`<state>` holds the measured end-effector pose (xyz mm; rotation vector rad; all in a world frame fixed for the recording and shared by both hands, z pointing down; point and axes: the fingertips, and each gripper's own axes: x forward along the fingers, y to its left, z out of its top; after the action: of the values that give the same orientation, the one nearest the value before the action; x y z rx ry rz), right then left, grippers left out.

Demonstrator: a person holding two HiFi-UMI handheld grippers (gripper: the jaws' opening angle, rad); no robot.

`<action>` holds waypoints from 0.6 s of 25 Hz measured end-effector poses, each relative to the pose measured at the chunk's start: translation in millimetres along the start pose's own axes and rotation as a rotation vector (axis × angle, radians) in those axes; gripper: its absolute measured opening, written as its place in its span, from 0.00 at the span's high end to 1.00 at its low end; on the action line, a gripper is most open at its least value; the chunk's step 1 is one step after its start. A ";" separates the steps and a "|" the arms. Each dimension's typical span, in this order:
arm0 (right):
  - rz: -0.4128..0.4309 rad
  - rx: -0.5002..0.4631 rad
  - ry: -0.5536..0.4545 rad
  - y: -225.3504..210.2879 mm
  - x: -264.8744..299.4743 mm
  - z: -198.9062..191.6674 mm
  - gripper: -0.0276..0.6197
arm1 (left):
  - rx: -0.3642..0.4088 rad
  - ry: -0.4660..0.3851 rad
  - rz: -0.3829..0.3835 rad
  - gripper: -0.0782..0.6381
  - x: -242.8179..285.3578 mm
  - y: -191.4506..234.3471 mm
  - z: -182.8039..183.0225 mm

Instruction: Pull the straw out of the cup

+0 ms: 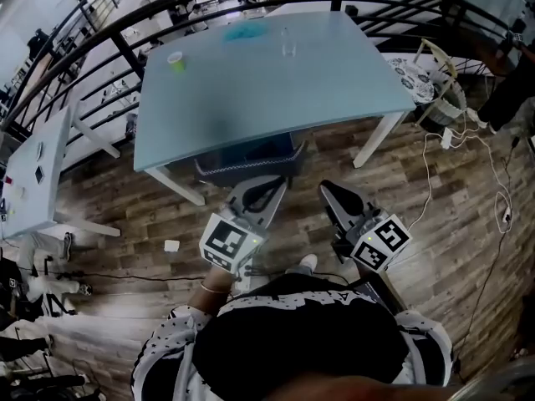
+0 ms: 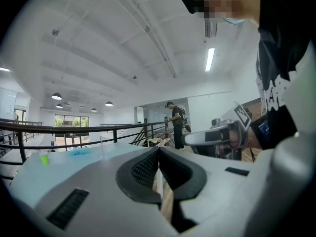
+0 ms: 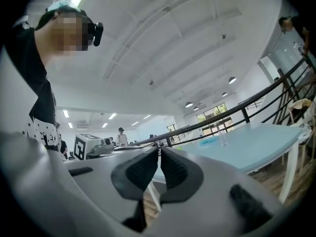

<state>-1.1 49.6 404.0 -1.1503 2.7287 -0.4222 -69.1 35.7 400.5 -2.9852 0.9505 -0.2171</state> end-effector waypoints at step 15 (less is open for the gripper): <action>-0.030 0.011 -0.024 -11.4 -9.7 3.4 0.91 | 0.002 -0.004 -0.066 0.88 23.3 -2.5 0.2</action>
<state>14.2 48.2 404.7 -1.1869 2.6884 -0.4240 -48.9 24.3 403.4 -3.0167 0.8513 -0.2128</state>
